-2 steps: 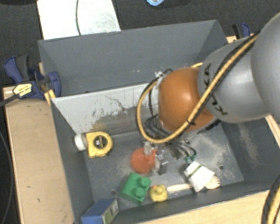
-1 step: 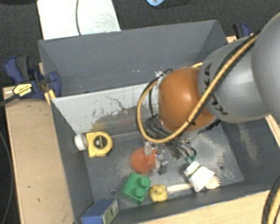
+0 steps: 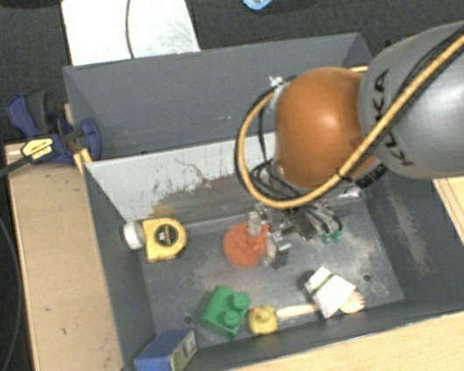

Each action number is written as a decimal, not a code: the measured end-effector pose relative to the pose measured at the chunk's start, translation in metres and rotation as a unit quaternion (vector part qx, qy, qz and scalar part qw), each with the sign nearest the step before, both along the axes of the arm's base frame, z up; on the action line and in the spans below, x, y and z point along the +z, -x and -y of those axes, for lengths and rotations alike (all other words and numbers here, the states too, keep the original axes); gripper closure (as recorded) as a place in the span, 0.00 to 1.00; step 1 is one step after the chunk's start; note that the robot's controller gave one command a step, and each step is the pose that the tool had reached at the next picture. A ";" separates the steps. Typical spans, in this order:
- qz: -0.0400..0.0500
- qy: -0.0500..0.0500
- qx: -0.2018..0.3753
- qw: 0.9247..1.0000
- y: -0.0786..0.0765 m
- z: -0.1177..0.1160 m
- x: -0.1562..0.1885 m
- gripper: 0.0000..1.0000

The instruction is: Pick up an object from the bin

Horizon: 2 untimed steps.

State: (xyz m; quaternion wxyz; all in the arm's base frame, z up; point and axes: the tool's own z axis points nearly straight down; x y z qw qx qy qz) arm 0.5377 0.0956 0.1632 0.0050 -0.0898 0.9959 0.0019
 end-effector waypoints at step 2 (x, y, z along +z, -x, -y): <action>0.000 0.000 0.096 0.995 -0.017 -0.008 0.003 1.00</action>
Offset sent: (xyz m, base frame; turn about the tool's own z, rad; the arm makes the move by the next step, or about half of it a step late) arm 0.0032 -0.0099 0.1451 -0.0130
